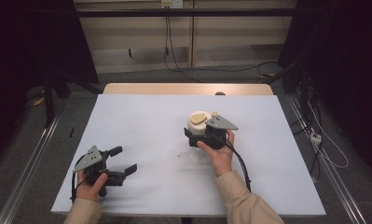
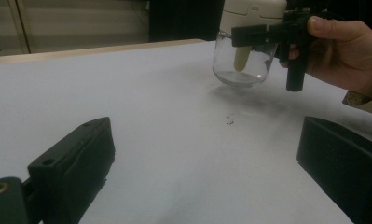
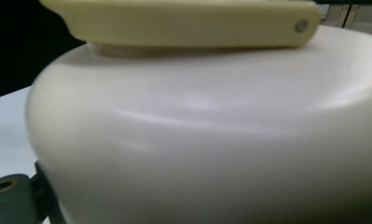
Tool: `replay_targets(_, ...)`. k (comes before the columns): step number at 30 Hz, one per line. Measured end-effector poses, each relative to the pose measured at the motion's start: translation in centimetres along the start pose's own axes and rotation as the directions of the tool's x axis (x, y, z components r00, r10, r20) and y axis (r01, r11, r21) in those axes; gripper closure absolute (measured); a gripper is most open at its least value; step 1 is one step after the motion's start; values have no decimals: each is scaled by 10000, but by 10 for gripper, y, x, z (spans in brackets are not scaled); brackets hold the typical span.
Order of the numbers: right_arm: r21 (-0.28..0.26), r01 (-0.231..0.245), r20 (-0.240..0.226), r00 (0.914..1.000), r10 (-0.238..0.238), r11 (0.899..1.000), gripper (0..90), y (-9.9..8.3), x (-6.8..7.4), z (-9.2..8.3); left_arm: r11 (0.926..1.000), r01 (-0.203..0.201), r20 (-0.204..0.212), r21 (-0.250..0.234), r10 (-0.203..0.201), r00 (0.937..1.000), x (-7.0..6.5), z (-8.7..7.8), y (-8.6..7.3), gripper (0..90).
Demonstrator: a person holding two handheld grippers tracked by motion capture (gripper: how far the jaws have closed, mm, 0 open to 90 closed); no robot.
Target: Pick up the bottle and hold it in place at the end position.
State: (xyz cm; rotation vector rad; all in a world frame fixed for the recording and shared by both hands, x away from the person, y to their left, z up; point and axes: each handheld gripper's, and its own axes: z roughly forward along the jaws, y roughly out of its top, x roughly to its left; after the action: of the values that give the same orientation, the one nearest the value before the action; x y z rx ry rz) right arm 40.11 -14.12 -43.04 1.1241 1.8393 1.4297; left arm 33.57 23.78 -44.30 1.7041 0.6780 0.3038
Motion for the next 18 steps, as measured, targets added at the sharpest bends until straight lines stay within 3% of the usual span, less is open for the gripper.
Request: replay_targets(18, 253, 49, 55, 10000, -50, 9997, 54, 0, 1, 21, 10000, 63, 29, 0, -63, 10000, 1, 0, -1, 37)
